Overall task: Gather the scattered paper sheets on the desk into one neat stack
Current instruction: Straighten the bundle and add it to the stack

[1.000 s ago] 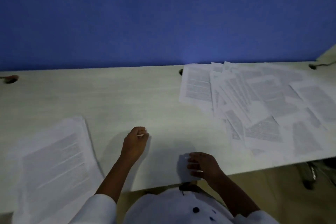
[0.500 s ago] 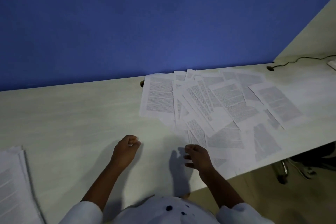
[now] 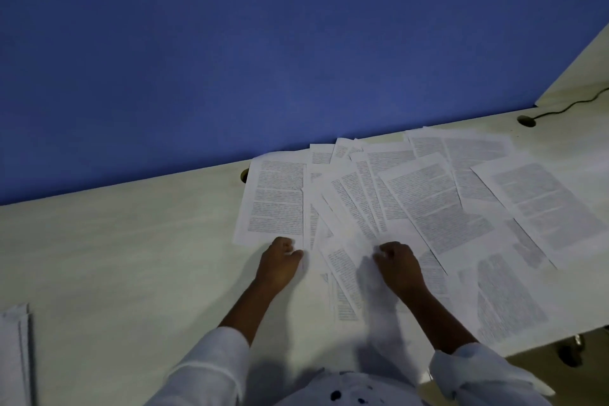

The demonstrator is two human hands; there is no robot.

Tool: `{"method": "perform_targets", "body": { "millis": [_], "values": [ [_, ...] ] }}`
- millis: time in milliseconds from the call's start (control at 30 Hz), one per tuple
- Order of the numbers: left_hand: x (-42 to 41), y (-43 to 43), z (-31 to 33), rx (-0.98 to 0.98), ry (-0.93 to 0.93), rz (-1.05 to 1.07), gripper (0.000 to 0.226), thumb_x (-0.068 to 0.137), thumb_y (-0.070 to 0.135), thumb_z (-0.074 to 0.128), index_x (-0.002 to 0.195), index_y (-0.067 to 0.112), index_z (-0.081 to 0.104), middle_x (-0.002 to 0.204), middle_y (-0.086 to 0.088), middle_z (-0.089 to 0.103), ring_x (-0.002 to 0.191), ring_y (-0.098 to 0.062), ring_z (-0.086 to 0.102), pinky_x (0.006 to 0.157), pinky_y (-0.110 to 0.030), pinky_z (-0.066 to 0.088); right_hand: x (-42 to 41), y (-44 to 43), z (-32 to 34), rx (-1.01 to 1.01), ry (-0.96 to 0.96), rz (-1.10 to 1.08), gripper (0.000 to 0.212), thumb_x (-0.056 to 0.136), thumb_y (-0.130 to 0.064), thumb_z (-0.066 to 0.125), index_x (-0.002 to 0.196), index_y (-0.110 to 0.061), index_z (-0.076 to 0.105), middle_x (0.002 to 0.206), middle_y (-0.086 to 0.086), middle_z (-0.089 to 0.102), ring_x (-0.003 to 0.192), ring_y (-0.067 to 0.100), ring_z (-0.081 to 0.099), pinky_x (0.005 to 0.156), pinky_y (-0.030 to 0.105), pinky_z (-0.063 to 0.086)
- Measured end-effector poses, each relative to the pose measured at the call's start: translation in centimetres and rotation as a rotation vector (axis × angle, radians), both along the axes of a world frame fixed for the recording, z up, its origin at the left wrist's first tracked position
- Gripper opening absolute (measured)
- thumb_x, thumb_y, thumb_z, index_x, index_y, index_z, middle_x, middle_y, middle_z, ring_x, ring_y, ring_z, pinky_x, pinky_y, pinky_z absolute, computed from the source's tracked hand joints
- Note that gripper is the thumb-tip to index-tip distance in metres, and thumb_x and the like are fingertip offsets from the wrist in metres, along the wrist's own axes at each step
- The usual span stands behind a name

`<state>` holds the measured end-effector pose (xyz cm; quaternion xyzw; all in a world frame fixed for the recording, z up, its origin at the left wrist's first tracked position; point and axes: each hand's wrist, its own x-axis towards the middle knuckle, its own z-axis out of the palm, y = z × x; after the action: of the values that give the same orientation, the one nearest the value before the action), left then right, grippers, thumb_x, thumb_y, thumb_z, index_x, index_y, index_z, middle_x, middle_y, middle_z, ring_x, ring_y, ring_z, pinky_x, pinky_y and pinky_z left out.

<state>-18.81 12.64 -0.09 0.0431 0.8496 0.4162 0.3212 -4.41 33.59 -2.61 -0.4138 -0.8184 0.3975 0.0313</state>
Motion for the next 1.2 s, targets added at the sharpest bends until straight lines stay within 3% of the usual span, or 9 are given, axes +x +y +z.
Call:
{"method": "perform_targets", "body": {
  "millis": [100,267,367,500,700,833,967,1100,1200],
  "values": [
    [-1.0,3.8,0.8,-0.033,0.002,-0.011,0.048,0.091,0.026,0.063,0.134,0.011,0.048,0.133,-0.005,0.057,0.120,-0.022,0.056,0.094,-0.026,0.041,0.2,1.0,-0.2,-0.069,0.023,0.015,0.026,0.079,-0.015,0.057,0.054,-0.011,0.050,0.051,0.005,0.050,0.046,0.012,0.045,0.049,0.026,0.035],
    [-2.8,7.1,1.0,-0.051,-0.041,0.070,0.056,0.086,0.033,0.069,0.134,0.009,0.052,0.133,-0.003,0.057,0.120,-0.026,0.056,0.098,-0.028,0.044,0.7,2.3,-1.4,-0.125,0.040,-0.027,0.012,0.088,-0.019,0.065,0.097,-0.013,0.069,0.094,-0.003,0.066,0.083,0.008,0.062,0.066,0.005,0.036],
    [-4.2,7.8,0.2,-0.040,-0.164,0.126,0.053,0.080,0.035,0.075,0.125,0.009,0.062,0.119,-0.012,0.067,0.104,-0.030,0.065,0.091,-0.043,0.055,0.8,2.8,-1.8,-0.213,0.094,-0.054,0.005,0.089,-0.021,0.065,0.090,-0.018,0.069,0.092,-0.006,0.066,0.084,0.010,0.064,0.072,0.016,0.047],
    [-4.4,8.8,0.2,0.034,-0.293,0.147,0.034,0.084,0.029,0.074,0.110,0.010,0.066,0.106,-0.012,0.071,0.095,-0.030,0.068,0.085,-0.043,0.057,1.1,3.5,-1.2,-0.427,0.158,-0.149,0.003,0.089,-0.023,0.065,0.090,-0.020,0.066,0.090,-0.003,0.066,0.084,0.015,0.064,0.076,0.036,0.057],
    [-4.0,9.6,-0.6,0.123,-0.119,0.227,0.021,0.081,0.020,0.076,0.101,0.012,0.071,0.101,-0.009,0.073,0.084,-0.021,0.068,0.077,-0.033,0.055,1.1,5.2,0.2,-0.533,0.312,-0.307,0.012,0.091,-0.018,0.066,0.101,-0.013,0.066,0.094,0.006,0.069,0.084,0.021,0.068,0.068,0.037,0.058],
    [-4.3,9.5,-0.9,0.104,-0.102,0.438,0.057,0.060,0.032,0.086,0.110,0.013,0.065,0.105,-0.003,0.070,0.090,-0.025,0.068,0.084,-0.046,0.058,1.0,6.0,0.0,-0.494,0.327,-0.307,0.009,0.091,-0.018,0.064,0.101,-0.016,0.065,0.090,0.004,0.069,0.083,0.021,0.067,0.067,0.035,0.058],
    [-4.1,10.4,-0.5,0.035,-0.063,0.203,0.010,0.077,0.028,0.078,0.078,0.021,0.071,0.092,-0.003,0.074,0.087,-0.025,0.069,0.087,-0.048,0.056,0.9,6.1,-0.2,-0.483,0.325,-0.315,0.011,0.092,-0.017,0.063,0.102,-0.014,0.066,0.092,0.004,0.069,0.084,0.020,0.067,0.066,0.034,0.058],
    [-3.7,11.3,-0.4,0.078,-0.200,0.085,0.037,0.078,0.028,0.080,0.112,0.016,0.070,0.108,-0.003,0.072,0.098,-0.023,0.067,0.092,-0.040,0.055,0.8,6.0,-0.5,-0.487,0.332,-0.328,0.010,0.092,-0.015,0.062,0.101,-0.013,0.066,0.093,0.006,0.069,0.085,0.022,0.066,0.069,0.038,0.058],
    [-3.4,11.4,-0.3,0.095,-0.362,-0.019,0.053,0.072,0.025,0.086,0.121,0.014,0.066,0.115,-0.006,0.071,0.102,-0.023,0.067,0.093,-0.041,0.054,0.8,6.0,-0.7,-0.488,0.315,-0.324,0.011,0.093,-0.016,0.062,0.102,-0.012,0.066,0.093,0.006,0.069,0.085,0.022,0.066,0.069,0.037,0.058]
  ]
}}
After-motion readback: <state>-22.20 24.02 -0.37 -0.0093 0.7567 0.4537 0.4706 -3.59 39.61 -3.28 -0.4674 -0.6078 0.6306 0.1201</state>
